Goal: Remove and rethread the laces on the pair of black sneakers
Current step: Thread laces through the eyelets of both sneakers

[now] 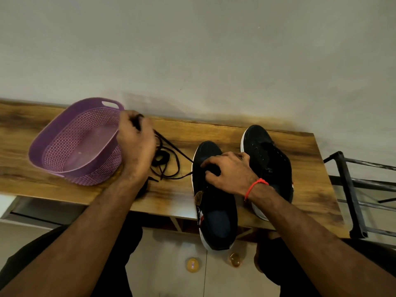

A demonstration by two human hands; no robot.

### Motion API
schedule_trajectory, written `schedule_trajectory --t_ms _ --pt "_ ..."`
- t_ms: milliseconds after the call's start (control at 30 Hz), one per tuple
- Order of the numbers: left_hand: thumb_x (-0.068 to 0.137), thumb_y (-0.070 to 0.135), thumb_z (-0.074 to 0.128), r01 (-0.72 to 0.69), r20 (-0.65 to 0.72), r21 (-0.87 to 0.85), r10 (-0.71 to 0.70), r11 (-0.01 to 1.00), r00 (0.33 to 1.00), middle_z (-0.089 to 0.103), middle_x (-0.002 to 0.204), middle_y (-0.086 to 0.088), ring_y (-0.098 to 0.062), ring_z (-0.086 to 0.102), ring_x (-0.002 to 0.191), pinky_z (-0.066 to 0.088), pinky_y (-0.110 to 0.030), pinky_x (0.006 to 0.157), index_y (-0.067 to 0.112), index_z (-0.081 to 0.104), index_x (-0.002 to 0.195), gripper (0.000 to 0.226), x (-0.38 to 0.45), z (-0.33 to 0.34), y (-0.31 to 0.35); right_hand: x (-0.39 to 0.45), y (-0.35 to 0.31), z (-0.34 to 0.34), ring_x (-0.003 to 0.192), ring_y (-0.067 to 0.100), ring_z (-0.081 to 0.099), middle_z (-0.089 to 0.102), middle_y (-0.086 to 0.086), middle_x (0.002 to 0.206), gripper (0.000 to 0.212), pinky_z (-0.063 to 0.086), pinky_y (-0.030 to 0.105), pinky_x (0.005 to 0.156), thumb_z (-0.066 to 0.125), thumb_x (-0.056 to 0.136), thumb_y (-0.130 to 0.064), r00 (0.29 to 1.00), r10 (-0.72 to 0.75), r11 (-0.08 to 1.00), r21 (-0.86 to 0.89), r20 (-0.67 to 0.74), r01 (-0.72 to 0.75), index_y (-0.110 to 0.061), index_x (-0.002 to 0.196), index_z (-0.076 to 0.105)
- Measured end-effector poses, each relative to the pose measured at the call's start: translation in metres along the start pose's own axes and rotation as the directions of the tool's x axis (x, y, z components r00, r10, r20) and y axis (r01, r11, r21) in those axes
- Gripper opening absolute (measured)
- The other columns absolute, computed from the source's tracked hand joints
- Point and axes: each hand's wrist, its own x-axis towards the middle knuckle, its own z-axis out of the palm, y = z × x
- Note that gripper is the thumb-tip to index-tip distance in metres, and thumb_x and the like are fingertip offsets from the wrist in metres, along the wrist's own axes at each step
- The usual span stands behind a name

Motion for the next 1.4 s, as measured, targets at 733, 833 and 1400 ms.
schedule_trajectory --t_ms 733,833,1400 --pt "0.091 0.043 0.07 -0.438 0.614 0.543 0.018 0.716 0.789 0.066 0.105 0.018 -0.01 0.063 0.096 0.051 -0.034 0.071 0.041 0.058 0.104 0.017 -0.036 0.021 -0.014 0.003 0.001 0.003 0.134 0.016 0.039 0.06 -0.01 0.13 0.036 0.014 0.055 0.111 0.048 0.094 -0.048 1.0 0.012 1.0 0.026 -0.019 -0.011 -0.043 0.129 0.056" --pt "0.091 0.044 0.07 -0.427 0.576 0.586 0.017 0.689 0.817 0.067 0.107 0.016 -0.013 0.064 0.098 0.055 -0.038 0.075 0.041 0.057 0.108 0.021 -0.031 0.015 -0.009 0.003 0.0 0.002 0.135 0.016 0.037 0.058 -0.01 0.134 0.036 0.013 0.054 0.11 0.047 0.096 -0.046 1.0 0.009 1.0 0.017 -0.012 -0.009 -0.044 0.132 0.053" --pt "0.094 0.038 0.066 -0.368 0.721 0.59 -0.264 0.719 0.64 0.055 0.121 0.009 -0.013 0.056 0.107 0.056 -0.041 0.087 0.037 0.06 0.109 0.016 -0.04 0.027 -0.042 0.003 0.013 -0.003 0.134 0.016 0.041 0.05 -0.014 0.141 0.036 0.023 0.053 0.109 0.045 0.1 -0.023 0.996 0.057 0.982 0.183 -0.072 -0.043 -0.042 0.131 0.053"
